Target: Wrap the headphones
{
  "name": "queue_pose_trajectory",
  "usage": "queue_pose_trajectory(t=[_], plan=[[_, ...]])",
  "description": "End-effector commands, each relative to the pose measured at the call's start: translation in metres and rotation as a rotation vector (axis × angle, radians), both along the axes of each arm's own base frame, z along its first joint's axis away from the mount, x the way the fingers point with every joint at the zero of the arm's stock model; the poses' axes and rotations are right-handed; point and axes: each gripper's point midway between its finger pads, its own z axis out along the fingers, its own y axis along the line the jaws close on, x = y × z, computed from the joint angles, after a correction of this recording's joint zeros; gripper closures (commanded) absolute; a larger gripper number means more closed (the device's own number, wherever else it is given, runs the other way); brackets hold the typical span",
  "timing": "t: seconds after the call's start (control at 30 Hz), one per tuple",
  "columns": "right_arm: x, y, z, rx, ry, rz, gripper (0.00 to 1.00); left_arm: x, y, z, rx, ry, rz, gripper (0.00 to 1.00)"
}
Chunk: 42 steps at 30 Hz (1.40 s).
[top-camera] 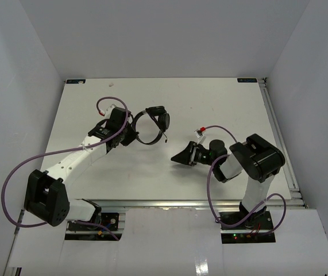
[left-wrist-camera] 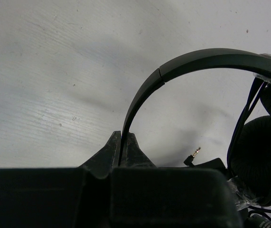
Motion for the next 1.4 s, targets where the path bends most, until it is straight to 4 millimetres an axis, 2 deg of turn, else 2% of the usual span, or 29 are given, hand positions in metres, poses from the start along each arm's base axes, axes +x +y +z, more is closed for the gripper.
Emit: queue_pose_trajectory(t=[0.0,0.27,0.57,0.73,1.07,1.37], plan=[[0.005,0.009,0.122,0.35,-0.437,0.037,0.55,0.004,-0.007,0.03,-0.04,-0.121,-0.07,1.0],[0.0,0.003,0.143,0.343,-0.588,0.029,0.54,-0.005,-0.015,0.029,-0.067,-0.133,-0.146,1.0],[0.004,0.005,0.161,0.406,-0.539,0.036,0.54,-0.007,-0.02,0.029,-0.076,-0.151,-0.186,1.0],[0.0,0.004,0.168,0.408,-0.584,0.04,0.52,-0.008,-0.019,0.03,-0.072,-0.167,-0.197,1.0],[0.006,0.003,0.178,0.449,-0.532,0.006,0.51,-0.01,-0.024,0.027,-0.097,-0.165,-0.217,1.0],[0.015,-0.004,0.177,0.462,-0.486,-0.074,0.52,-0.012,-0.023,0.037,-0.102,-0.193,-0.221,1.0]])
